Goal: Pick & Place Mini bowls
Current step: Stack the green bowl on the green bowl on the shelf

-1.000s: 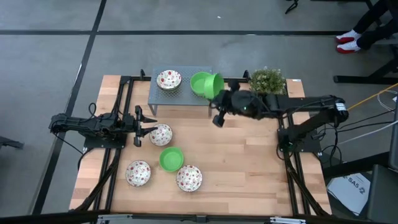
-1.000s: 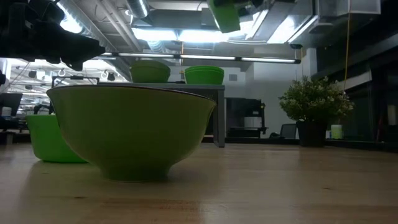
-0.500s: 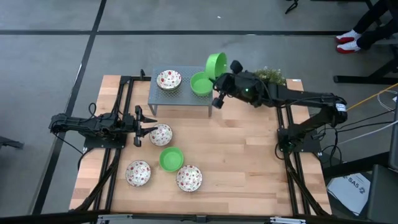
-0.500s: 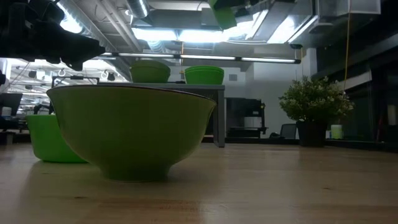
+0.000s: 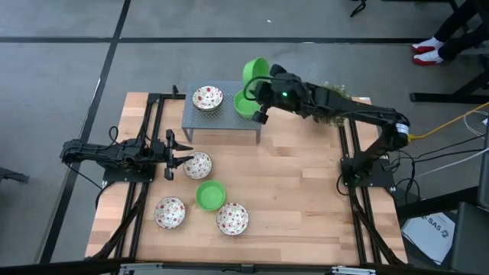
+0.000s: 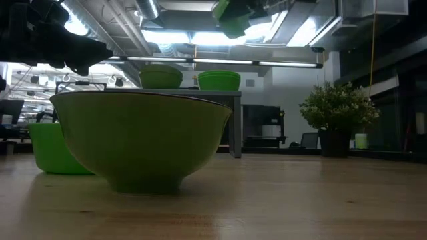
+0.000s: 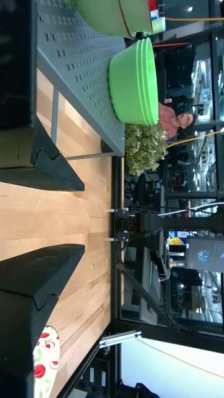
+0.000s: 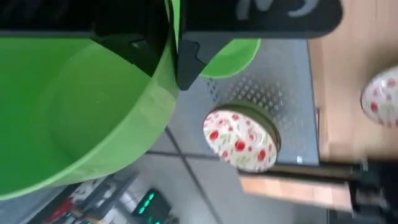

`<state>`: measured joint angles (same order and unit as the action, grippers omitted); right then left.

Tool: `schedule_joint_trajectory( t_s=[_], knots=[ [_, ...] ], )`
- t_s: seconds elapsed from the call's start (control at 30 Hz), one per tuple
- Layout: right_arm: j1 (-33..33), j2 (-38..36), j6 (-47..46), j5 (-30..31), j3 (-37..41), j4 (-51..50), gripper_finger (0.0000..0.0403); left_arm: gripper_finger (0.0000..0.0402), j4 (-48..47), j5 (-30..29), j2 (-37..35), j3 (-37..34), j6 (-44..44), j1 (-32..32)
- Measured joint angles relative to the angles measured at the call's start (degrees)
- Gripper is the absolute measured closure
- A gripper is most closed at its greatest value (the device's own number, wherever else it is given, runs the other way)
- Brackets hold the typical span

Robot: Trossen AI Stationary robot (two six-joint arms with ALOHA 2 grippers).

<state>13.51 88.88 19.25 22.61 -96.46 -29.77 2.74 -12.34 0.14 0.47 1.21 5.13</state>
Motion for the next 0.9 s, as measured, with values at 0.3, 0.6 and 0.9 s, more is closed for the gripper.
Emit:
schedule_joint_trajectory(
  t_s=[0.3, 0.6, 0.9],
  knots=[
    [2.0, 10.4, 4.2, -5.0, -16.0, -15.9, 0.0389, 0.0258, 0.0, 0.0, 0.0, 0.0, 0.0, 0.0],
    [4.0, 16.9, 6.9, -11.2, -24.5, -25.3, 0.0389, 0.0258, 0.0, 0.0, 0.0, 0.0, 0.0, 0.0],
    [4.3, 18.5, 9.9, -13.8, -24.9, -29.4, 0.0389, 0.0258, 0.0, 0.0, 0.0, 0.0, 0.0, 0.0]
  ],
)
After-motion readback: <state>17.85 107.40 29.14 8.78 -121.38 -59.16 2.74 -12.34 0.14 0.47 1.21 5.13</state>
